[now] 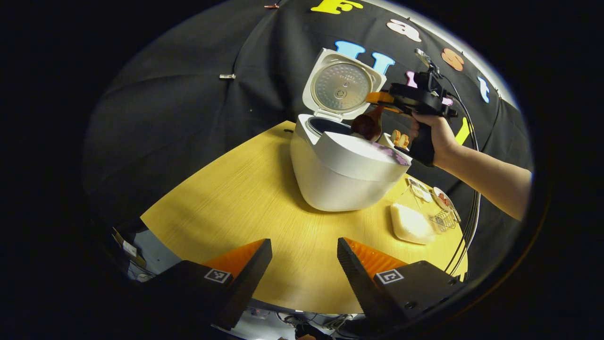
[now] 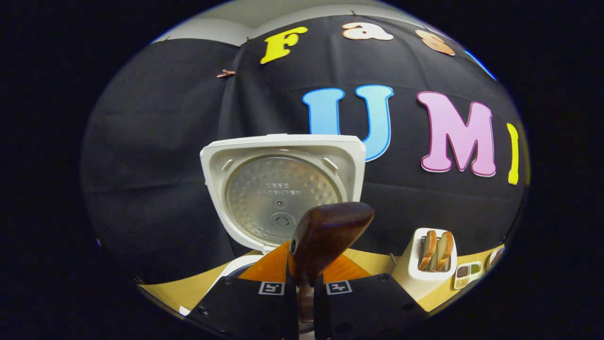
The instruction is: Close the left gripper, press the button to open the rice cooker; take a wooden spoon from the chopstick holder with the right hand, scoop a spoonful of rice and pour it into the rice cooker, then put the wooden spoon back into the chopstick holder.
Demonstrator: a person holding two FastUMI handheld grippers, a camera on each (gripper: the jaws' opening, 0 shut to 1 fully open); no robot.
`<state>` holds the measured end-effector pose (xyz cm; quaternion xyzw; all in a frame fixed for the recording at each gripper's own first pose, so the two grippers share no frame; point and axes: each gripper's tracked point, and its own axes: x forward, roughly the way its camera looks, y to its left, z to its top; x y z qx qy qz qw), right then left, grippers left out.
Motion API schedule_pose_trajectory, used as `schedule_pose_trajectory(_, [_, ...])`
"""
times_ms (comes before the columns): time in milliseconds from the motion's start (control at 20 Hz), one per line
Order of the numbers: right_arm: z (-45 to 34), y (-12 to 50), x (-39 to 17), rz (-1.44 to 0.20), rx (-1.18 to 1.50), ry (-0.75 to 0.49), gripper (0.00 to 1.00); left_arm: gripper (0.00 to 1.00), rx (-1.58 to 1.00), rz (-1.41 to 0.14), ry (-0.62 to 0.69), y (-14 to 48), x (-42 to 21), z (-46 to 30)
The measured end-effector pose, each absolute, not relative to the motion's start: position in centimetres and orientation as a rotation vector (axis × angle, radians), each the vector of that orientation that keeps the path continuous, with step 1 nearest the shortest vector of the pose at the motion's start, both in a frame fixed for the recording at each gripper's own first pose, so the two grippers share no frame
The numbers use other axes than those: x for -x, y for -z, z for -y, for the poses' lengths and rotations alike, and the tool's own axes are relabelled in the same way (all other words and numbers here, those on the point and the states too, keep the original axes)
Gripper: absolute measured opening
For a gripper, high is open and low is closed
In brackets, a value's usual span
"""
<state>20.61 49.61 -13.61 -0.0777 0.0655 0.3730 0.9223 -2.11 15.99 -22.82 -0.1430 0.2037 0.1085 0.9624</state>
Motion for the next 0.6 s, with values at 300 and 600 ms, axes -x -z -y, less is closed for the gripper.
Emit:
schedule_pose_trajectory(300, [-50.8,15.2,-18.3,-0.084,0.322,-0.864,0.17,0.96,0.287,-0.405,-0.225,22.7,2.2,-15.9])
schedule_pose_trajectory(600, [-50.7,15.0,-18.0,-0.145,0.230,-0.866,0.17,0.96,0.282,-0.403,-0.227,22.7,2.4,-15.4])
